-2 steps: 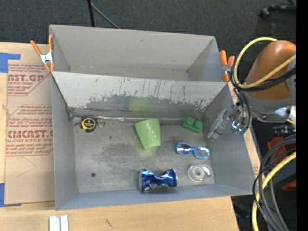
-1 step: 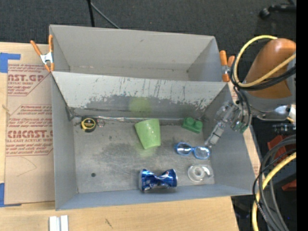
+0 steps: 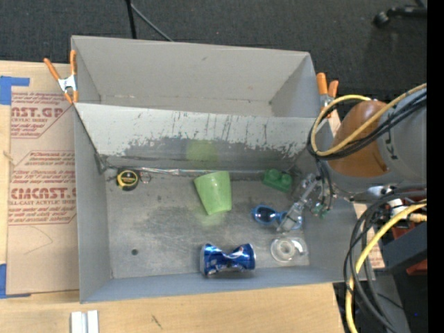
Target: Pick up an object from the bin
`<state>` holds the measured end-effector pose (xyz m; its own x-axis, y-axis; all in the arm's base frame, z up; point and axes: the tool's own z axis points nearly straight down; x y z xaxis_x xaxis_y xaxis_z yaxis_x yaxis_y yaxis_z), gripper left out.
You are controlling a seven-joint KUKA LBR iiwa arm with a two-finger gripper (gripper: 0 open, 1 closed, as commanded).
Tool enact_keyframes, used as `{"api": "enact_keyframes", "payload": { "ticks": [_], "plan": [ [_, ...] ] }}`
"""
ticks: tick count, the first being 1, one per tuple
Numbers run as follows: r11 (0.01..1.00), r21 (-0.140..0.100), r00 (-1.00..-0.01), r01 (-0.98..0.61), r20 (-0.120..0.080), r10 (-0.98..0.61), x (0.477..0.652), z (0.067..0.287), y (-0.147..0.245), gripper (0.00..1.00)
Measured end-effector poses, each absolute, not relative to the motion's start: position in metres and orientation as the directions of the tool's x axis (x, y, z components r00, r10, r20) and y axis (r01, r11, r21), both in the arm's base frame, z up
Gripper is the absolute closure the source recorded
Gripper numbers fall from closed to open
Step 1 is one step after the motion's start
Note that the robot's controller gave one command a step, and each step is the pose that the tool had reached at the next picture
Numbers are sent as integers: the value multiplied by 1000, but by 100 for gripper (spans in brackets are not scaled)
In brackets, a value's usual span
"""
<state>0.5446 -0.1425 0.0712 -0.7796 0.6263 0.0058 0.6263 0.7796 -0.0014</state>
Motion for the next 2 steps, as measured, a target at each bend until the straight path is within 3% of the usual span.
{"api": "enact_keyframes", "payload": {
  "ticks": [1, 2],
  "plan": [
    [780, 0, -780, 626, 0, 626, 546, 76, -143, 100],
    [786, 5, -786, 619, -6, 619, 529, 175, -104, 100]
  ]
}}
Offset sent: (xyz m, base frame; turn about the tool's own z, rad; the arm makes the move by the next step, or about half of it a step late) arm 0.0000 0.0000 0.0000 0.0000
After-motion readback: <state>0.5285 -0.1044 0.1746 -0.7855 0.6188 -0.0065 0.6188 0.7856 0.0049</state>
